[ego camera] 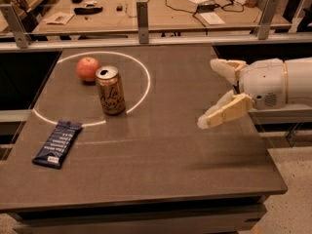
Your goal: Knock orange can over
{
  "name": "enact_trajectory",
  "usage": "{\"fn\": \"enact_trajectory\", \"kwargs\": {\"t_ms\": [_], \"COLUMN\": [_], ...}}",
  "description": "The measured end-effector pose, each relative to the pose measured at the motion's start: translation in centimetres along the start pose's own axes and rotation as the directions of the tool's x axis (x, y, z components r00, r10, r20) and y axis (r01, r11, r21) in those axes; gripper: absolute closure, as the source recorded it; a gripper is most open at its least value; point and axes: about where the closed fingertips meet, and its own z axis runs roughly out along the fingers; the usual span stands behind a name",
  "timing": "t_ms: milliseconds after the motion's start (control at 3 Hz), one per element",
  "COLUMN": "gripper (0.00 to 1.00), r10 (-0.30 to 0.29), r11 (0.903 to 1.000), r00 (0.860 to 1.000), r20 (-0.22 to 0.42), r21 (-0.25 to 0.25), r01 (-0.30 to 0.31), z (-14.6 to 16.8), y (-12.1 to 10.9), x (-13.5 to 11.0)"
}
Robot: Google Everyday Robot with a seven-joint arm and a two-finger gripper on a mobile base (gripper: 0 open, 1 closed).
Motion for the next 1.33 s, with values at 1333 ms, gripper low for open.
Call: {"fn": "enact_trajectory", "kwargs": {"t_ms": [1333], "gripper": [0.00], "r10": [0.014], "r11": [0.9904], "r00": [0.983], "r20": [0.181], "r21": [-0.138], "r01": [0.012], "z": [13.4], "y": [1.0], "x": [-2.3]}}
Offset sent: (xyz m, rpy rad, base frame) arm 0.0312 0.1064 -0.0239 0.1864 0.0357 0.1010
